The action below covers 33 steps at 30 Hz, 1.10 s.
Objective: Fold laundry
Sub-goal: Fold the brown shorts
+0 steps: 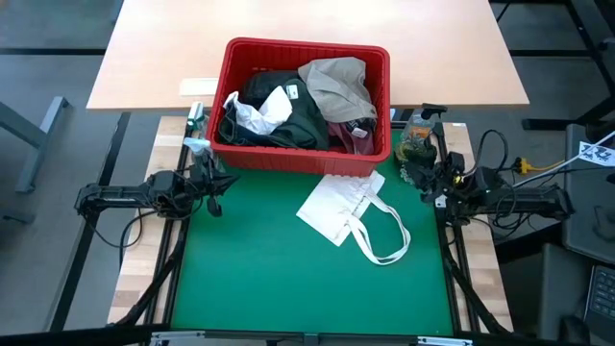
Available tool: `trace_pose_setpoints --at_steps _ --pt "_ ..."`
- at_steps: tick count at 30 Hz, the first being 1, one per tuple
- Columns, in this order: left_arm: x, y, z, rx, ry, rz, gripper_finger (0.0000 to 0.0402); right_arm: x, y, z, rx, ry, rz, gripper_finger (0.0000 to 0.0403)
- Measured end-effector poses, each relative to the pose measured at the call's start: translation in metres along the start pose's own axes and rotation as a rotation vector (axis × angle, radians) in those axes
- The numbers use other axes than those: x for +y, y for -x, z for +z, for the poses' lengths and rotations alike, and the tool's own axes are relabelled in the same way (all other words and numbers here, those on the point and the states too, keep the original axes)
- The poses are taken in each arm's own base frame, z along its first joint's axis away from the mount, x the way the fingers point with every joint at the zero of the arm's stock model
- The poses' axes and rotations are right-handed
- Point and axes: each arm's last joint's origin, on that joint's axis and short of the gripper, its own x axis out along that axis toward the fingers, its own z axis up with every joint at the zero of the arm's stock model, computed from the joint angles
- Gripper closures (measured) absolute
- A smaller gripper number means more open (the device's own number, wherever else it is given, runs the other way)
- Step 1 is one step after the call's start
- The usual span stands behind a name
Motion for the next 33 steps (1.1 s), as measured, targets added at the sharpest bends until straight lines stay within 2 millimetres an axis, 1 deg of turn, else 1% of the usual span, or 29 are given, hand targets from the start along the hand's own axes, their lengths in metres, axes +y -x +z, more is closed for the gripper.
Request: trace_pose_setpoints --at_steps 5,8,10,12,15,19,21,25,29,33 --pt "0.000 0.000 0.000 0.000 0.000 0.000 0.0398 0.013 -0.041 0.010 0.164 0.295 -0.075 0.0189" --pt "0.000 0.000 0.000 0.000 0.000 0.000 0.0398 0.020 -0.066 0.017 0.279 0.483 -0.157 0.0189" --pt "0.000 0.000 0.000 0.000 0.000 0.001 0.0398 0.021 -0.083 0.019 0.374 0.591 -0.229 0.0189" --pt "0.000 0.000 0.000 0.000 0.000 0.000 0.0398 0.019 -0.100 0.021 0.461 0.656 -0.276 0.0189" --pt "0.000 0.000 0.000 0.000 0.000 0.001 0.0398 0.012 -0.124 0.028 0.547 0.697 -0.344 0.0189" --pt "0.000 0.000 0.000 0.000 0.016 0.001 0.0398 -0.003 -0.152 0.031 0.660 0.738 -0.406 0.0189" --pt "0.000 0.000 0.000 0.000 0.026 0.001 0.0398 -0.014 -0.163 0.031 0.725 0.760 -0.408 0.0189" --pt "0.000 0.000 0.000 0.000 0.026 0.000 0.0398 -0.035 -0.182 0.029 0.798 0.780 -0.414 0.0189" --pt "0.000 0.000 0.000 0.000 0.026 0.000 0.0398 -0.060 -0.192 0.020 0.879 0.792 -0.423 0.0189" --pt "0.000 0.000 0.000 0.001 0.026 -0.001 0.0398 -0.085 -0.195 0.009 0.958 0.819 -0.455 0.0189"
